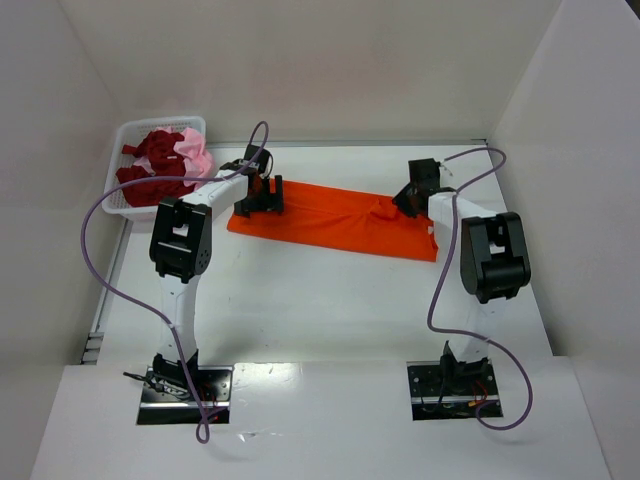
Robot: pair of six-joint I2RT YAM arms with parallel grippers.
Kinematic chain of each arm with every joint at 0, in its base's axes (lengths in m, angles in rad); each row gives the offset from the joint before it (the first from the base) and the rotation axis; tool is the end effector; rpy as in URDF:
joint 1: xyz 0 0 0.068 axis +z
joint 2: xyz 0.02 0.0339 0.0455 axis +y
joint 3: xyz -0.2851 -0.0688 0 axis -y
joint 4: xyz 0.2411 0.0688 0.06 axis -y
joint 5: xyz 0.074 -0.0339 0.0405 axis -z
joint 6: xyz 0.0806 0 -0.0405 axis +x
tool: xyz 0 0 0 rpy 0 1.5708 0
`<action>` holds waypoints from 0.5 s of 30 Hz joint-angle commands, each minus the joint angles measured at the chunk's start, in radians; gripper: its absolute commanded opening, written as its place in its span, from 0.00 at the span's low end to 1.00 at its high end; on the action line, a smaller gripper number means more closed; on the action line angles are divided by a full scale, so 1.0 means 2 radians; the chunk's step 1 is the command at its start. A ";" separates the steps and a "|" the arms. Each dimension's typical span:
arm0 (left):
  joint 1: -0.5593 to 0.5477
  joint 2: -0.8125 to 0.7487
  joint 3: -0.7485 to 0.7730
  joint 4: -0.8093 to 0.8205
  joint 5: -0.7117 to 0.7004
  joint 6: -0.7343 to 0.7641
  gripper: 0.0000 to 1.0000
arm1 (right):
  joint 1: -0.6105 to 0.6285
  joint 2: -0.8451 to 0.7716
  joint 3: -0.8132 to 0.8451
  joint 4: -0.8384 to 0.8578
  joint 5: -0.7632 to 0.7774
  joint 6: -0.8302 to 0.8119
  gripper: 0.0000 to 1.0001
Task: Fold and stack the t-shirts
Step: Fold the other side of the tshirt into a rectangle
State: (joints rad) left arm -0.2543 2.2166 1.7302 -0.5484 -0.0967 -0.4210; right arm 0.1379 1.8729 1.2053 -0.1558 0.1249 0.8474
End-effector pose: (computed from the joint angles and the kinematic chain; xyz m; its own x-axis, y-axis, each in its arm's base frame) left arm 0.4970 -0.1212 0.1489 -0.8423 -0.2013 -0.5000 -0.1551 0.9789 -0.1329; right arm 0.4332 0.0500 0.1706 -0.5203 0.6786 -0.5184 0.5098 0.7338 0.4490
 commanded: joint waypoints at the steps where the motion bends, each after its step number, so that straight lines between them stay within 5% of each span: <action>1: -0.002 0.043 -0.011 0.003 0.030 -0.003 1.00 | 0.003 0.018 0.035 0.032 0.020 -0.005 0.30; 8: -0.002 0.043 -0.011 0.003 0.030 -0.003 1.00 | 0.003 0.038 0.059 0.018 0.020 -0.015 0.41; 11: -0.002 0.043 -0.011 0.003 0.030 -0.003 1.00 | -0.001 0.006 0.059 -0.003 0.030 -0.022 0.53; 15: -0.002 0.043 -0.011 0.003 0.030 -0.003 1.00 | -0.014 -0.058 0.033 -0.009 0.040 -0.026 0.57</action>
State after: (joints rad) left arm -0.2543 2.2166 1.7306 -0.5484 -0.0967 -0.4210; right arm 0.1303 1.9041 1.2728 -0.1745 0.1486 0.8139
